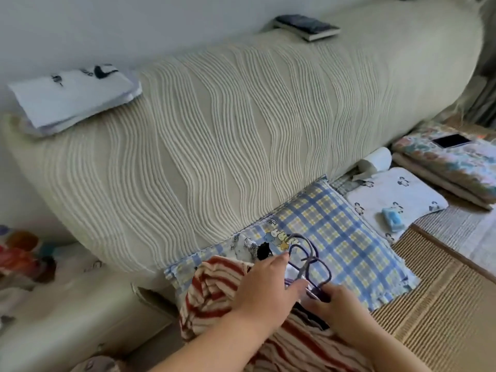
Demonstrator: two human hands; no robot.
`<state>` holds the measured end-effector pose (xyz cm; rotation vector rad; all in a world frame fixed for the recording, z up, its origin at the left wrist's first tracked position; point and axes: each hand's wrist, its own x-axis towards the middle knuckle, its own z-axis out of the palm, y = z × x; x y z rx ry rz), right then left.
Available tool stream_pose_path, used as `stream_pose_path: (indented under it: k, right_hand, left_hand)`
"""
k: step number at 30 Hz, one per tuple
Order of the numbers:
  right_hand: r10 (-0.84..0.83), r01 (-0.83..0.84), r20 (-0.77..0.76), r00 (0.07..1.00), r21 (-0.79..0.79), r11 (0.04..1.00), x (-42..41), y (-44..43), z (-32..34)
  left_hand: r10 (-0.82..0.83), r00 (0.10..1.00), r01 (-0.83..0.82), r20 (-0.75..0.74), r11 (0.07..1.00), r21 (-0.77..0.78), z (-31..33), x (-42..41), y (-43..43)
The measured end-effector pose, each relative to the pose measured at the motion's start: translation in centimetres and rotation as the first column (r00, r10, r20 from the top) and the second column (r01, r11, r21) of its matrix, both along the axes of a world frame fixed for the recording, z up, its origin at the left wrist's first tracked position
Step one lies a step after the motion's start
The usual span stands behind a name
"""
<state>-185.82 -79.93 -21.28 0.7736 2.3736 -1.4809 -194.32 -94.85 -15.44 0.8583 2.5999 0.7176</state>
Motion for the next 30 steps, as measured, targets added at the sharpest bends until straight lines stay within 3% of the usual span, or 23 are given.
stream_pose_path:
  k: [4,13,20,24,30]
  right_hand:
    - [0.059,-0.056,-0.081,0.995,0.05,0.997,2.5,-5.0,6.9]
    - [0.137,-0.132,-0.25,0.959,0.039,0.991,11.3,-19.2,22.5]
    - [0.096,-0.141,-0.402,0.911,-0.083,0.987,18.4,-24.8,32.3]
    - [0.189,-0.264,-0.412,0.891,-0.133,0.955,21.3,-26.9,36.8]
    - [0.229,-0.365,-0.438,0.869,-0.257,0.895,24.2,-29.1,39.4]
  left_hand:
    - [0.165,0.985,-0.169,0.047,0.98,0.106,5.4,4.7,-4.3]
    - [0.288,0.941,-0.182,-0.175,0.872,0.455,18.2,13.6,-17.8]
    - [0.191,0.981,-0.136,0.024,0.6,0.788,27.5,21.6,-24.8]
    - [0.197,0.98,-0.1,-0.016,0.566,0.818,30.7,25.2,-27.1]
    - [0.414,0.906,-0.151,-0.085,0.504,0.85,33.3,29.5,-28.3]
